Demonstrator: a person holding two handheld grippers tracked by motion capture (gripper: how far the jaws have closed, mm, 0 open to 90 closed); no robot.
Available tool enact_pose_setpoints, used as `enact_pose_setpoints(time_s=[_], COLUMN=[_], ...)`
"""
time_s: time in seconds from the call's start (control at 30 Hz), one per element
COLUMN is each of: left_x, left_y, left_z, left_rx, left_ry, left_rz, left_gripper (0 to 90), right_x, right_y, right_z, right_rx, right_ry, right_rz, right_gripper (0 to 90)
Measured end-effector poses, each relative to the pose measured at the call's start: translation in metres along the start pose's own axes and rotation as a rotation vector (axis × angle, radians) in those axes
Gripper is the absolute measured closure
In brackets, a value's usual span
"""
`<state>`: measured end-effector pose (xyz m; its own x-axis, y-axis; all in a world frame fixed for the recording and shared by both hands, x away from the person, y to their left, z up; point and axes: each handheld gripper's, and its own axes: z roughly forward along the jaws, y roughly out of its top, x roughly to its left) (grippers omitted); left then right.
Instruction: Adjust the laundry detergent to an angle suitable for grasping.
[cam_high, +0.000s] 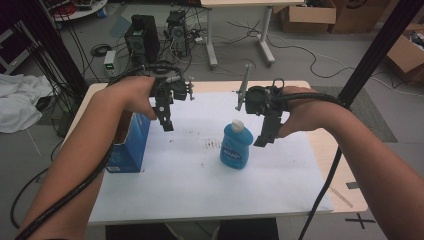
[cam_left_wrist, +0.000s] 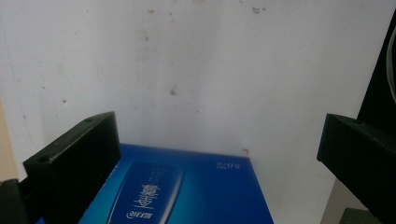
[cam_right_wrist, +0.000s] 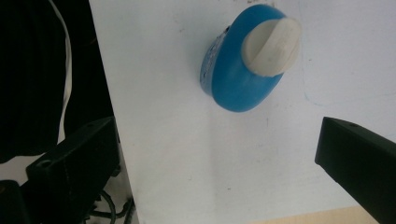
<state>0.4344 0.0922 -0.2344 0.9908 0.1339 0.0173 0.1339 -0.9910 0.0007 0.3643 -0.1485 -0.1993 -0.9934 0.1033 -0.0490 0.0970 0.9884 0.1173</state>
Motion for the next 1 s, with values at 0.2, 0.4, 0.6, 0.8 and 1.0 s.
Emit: enact_pose_setpoints(time_s=[0.2,0.4,0.6,0.8,1.0], left_x=[0.000,0.001,0.001,0.002,0.004], left_y=[-0.003,-0.002,0.000,0.000,-0.001], left_z=[0.000,-0.001,0.000,0.001,0.001], left_rx=[-0.001,0.000,-0.005,-0.003,-0.004], left_ry=[0.000,-0.001,-0.002,-0.006,-0.010], left_rz=[-0.008,-0.006,-0.003,-0.008,-0.014], left_gripper=[0.1,0.1,0.1,0.1,0.1], right_x=[0.005,0.004,0.000,-0.005,-0.011], right_y=[-0.010,-0.018,-0.019,-0.020,-0.020], right_z=[0.001,0.012,0.022,0.026,0.026], right_rx=[0.006,0.049,0.065,0.063,0.053], right_ry=[0.033,0.044,0.055,0.061,0.061], right_rz=[-0.030,-0.024,-0.023,-0.029,-0.032], right_gripper=[0.0,0.0,0.0,0.0,0.0])
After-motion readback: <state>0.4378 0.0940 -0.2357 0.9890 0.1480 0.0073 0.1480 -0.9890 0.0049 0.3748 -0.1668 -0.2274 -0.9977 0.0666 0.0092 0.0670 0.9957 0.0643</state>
